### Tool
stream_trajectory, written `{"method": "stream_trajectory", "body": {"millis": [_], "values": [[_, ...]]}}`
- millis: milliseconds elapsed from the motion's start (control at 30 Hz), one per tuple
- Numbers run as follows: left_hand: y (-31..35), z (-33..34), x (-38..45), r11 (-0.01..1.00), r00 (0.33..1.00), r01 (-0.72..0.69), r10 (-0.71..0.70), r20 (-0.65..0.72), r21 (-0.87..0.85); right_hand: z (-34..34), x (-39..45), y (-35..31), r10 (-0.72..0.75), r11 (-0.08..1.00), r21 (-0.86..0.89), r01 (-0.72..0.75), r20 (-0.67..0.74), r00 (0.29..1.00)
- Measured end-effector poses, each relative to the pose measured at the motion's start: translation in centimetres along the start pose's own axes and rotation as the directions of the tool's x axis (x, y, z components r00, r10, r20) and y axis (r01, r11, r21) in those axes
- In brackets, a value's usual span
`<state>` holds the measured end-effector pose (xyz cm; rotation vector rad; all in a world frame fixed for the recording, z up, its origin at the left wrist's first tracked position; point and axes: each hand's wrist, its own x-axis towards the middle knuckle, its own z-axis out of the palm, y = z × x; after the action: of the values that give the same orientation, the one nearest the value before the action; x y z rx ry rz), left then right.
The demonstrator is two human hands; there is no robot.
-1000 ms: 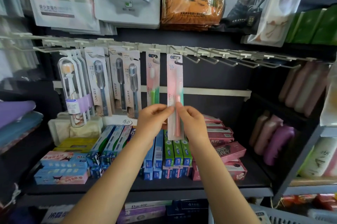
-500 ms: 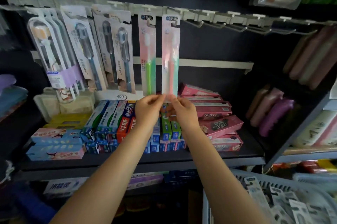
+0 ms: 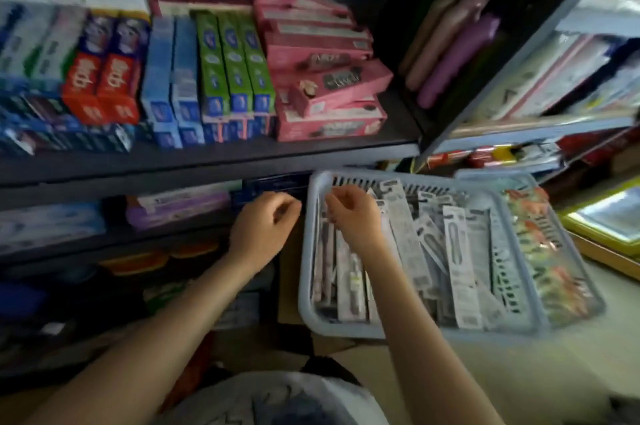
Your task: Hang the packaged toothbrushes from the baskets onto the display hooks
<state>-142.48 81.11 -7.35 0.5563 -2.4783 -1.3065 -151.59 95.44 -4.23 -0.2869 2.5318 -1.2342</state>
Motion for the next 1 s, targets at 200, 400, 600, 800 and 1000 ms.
{"method": "stream_trajectory", "body": {"millis": [200, 400, 600, 800, 1000], "values": [[-0.4, 9.4, -4.8, 0.967, 0.975, 0.015, -0.071, 0.211, 0.255, -6.1, -0.7, 10.8, 0.024, 0.898, -0.434, -0.068, -0.106, 0.994], [-1.4, 13.4, -5.6, 0.873, 0.976, 0.051, -0.146, 0.161, 0.484, -7.0, -0.3, 15.0, 0.045, 0.833, -0.551, -0.047, -0.016, 0.999], [-1.3, 13.7, -6.9, 0.841, 0.986, 0.079, -0.147, 0.085, 0.536, -5.4, -0.2, 15.2, -0.053, 0.731, -0.67, 0.129, 0.134, 0.99], [-1.0, 14.3, -8.1, 0.84, 0.977, 0.178, -0.211, 0.008, 0.513, -5.7, -0.1, 15.1, 0.018, 0.766, -0.63, 0.123, 0.213, 0.977], [-0.8, 14.3, -8.0, 0.835, 0.972, 0.208, -0.234, -0.013, 0.509, -5.9, -0.1, 14.9, -0.071, 0.9, -0.414, 0.133, 0.162, 0.984]]}}
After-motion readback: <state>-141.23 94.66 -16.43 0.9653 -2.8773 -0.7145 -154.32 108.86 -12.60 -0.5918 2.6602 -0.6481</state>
